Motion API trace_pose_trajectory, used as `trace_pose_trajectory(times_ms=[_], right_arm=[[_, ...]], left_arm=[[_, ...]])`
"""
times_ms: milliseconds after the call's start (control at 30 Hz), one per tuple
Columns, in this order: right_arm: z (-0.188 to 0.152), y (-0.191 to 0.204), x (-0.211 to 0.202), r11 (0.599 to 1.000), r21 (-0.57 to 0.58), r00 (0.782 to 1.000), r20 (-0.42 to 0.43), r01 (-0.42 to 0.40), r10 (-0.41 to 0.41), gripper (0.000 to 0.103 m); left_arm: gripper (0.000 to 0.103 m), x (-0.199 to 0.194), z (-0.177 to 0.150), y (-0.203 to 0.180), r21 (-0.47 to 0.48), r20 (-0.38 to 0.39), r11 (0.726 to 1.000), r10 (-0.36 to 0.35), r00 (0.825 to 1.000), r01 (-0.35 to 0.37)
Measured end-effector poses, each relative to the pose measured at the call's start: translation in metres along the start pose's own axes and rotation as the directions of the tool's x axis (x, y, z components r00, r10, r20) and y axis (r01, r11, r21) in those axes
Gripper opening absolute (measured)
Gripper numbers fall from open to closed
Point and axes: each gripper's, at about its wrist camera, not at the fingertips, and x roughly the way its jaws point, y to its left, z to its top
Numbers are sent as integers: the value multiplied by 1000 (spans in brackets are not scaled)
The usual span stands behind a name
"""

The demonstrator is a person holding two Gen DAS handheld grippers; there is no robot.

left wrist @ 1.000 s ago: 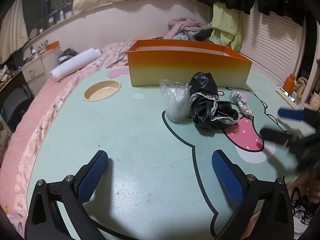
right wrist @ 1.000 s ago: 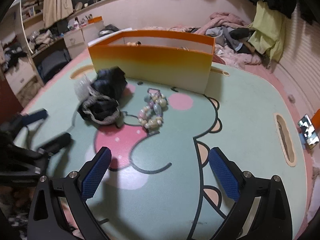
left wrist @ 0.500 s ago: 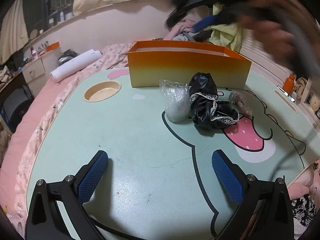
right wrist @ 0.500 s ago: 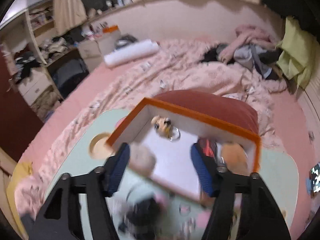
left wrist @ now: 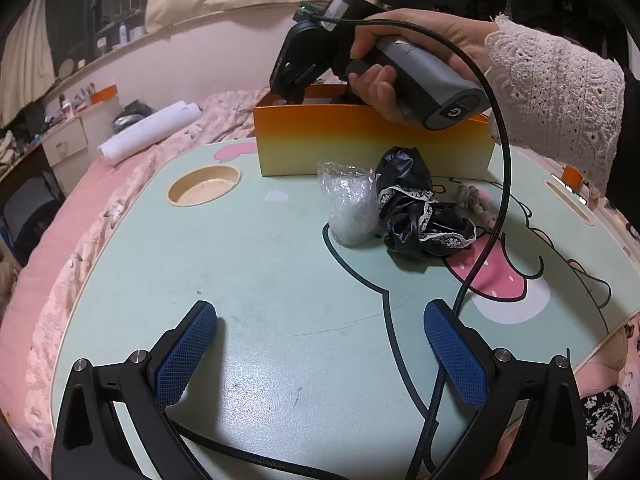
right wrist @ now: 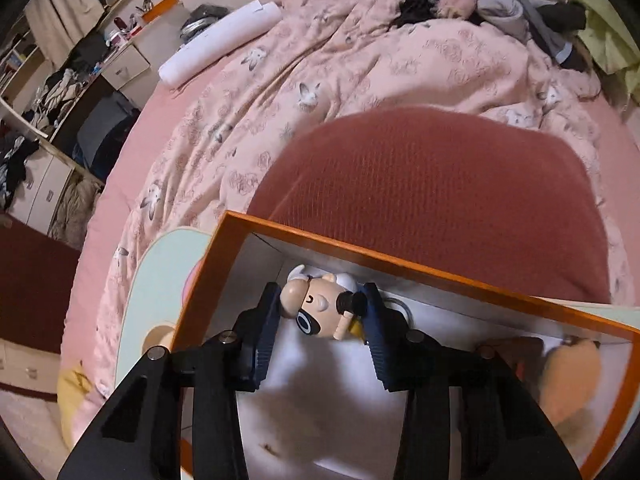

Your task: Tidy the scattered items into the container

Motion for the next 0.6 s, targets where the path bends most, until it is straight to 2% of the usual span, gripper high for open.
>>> trace_pose_trajectory(times_ms=[233, 333, 400, 500, 600], right_arm=[[-17, 5, -9, 997, -69, 1000, -26, -19, 17, 42], [-24, 5, -28, 996, -90, 999, 43, -25, 28, 42], [-25, 3, -49, 994, -79, 992, 96, -70, 78, 42], [-38, 6, -96, 990, -110, 974, 197, -89, 109, 42], [-59, 10, -139, 979, -169, 953, 260, -113, 155, 42]], left_arm=[[103, 0, 0, -1, 2, 2, 1000, 0, 1000, 0], [103, 0, 0, -1, 1, 2, 1000, 0, 1000, 0], [103, 0, 0, -1, 2, 2, 1000, 0, 1000, 0], [103, 0, 0, -1, 2, 2, 1000, 0, 1000, 0], [103, 0, 0, -1, 1, 2, 1000, 0, 1000, 0]])
